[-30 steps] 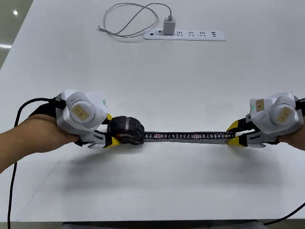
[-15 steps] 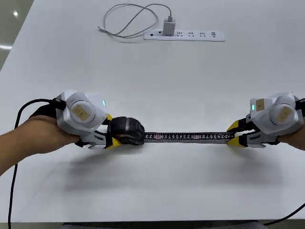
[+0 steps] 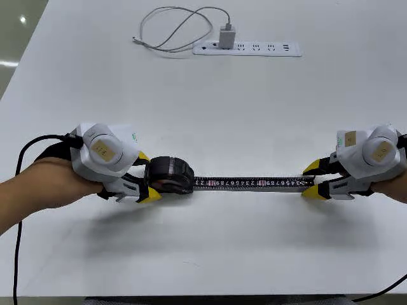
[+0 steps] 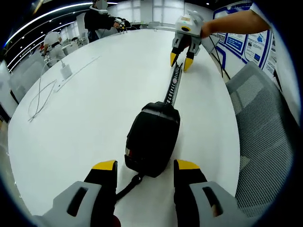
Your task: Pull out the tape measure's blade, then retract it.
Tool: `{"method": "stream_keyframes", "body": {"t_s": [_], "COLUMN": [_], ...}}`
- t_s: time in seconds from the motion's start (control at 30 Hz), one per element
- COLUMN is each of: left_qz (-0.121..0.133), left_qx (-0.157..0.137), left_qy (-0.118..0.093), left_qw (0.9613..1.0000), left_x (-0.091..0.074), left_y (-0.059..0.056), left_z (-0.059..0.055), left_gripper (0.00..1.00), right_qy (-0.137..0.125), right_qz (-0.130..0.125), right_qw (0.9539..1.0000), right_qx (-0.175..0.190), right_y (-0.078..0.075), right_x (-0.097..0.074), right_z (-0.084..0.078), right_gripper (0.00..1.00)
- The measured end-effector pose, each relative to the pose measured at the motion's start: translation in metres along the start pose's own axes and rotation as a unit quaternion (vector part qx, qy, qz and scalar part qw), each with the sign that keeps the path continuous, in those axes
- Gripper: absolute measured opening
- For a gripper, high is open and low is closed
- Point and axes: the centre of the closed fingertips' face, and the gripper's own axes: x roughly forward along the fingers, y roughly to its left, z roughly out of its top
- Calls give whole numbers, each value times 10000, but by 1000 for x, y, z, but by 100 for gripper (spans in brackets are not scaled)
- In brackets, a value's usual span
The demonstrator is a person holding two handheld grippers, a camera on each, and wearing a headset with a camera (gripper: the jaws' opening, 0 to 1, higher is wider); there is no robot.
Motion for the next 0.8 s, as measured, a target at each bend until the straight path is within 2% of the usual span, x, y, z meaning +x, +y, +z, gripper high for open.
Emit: {"method": "stream_keyframes", "body": {"t_s": [0.07,0.1,0.2,0.27,0.43,0.6,0.8], "left_qz": [32,75,164,177,321,637,899], "left_qx": [-73,-282,-421,-534,-560,-781,-968], "left_qy": [-121,-204,-328,-415,-551,-813,-955], "left_qw": [9999,9994,9984,9975,9964,9916,9866], "left_x": [-3,-5,-11,-15,-25,-39,-52], "left_y": [0,0,0,-3,-7,-6,-7], "left_z": [2,2,-1,-3,-5,-3,-8], "left_gripper": [45,45,48,51,53,56,60], "right_qy": [-53,-96,-187,-343,-478,-618,-811], "right_qz": [-26,-64,-126,-212,-331,-501,-716], "right_qw": [10000,9999,9995,9984,9969,9942,9889], "right_qx": [21,98,241,402,535,725,1020], "right_y": [1,1,2,2,5,10,13], "right_x": [-2,-3,-7,-9,-15,-18,-24], "right_z": [3,4,6,10,13,16,19], "right_gripper": [22,23,27,29,34,41,48]}}
